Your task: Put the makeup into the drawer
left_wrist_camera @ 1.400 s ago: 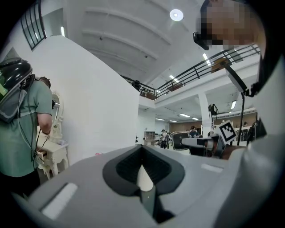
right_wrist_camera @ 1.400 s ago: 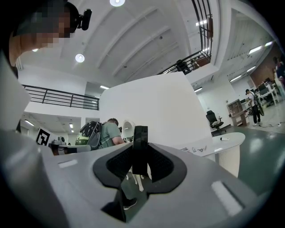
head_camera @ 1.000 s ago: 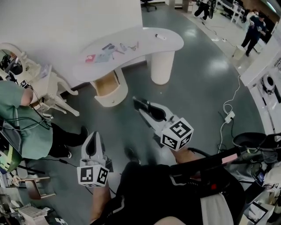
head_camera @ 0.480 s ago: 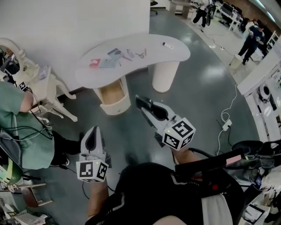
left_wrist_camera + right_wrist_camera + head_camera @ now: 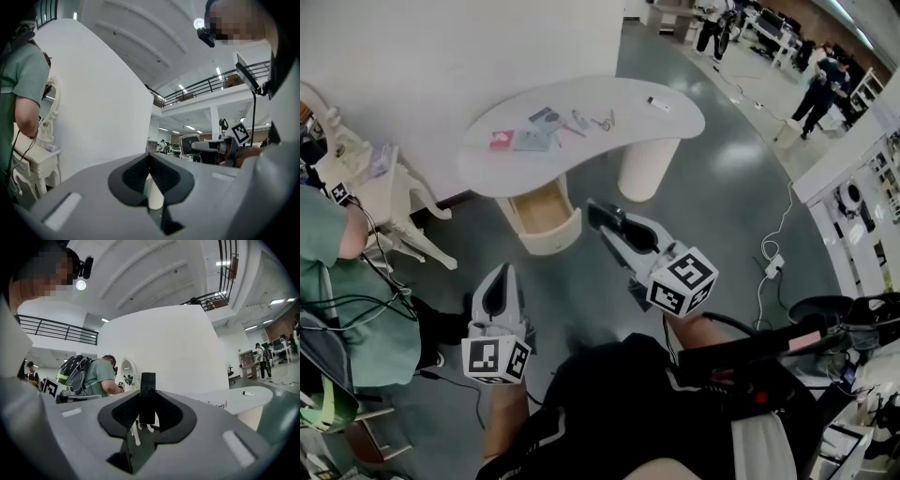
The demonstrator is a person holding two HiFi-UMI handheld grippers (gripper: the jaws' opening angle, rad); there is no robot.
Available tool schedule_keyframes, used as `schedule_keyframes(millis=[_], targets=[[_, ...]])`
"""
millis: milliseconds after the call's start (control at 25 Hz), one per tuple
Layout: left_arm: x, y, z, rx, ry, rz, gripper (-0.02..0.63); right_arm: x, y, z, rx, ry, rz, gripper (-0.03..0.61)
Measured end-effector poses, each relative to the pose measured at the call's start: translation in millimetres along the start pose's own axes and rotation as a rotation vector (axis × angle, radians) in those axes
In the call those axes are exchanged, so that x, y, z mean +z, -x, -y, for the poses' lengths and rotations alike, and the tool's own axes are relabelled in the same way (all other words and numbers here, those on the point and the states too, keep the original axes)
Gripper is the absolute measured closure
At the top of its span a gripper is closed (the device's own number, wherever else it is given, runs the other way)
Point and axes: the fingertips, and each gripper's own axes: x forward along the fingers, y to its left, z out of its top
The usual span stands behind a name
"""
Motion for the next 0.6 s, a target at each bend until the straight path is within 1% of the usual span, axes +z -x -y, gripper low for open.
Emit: schedule_keyframes(millis=[320, 480, 600], targets=[[-1.9, -18.1, -23.9, -0.051, -0.008, 0.003, 0.614, -0.5, -36.8, 1.7, -0.016, -0.003, -0.023, 0.483], [-4.2, -28.7, -36.1, -0.042, -0.008, -0.005, 0.614, -2.8, -55.5, 5.6, 0.009, -0.004, -0.034, 0.483], [-4.0, -41.5, -45.7, -0.021, -0.016, -0.007, 0.614, -4.7, -71.9, 18.3, 0.016, -0.020, -0.036, 0.483]])
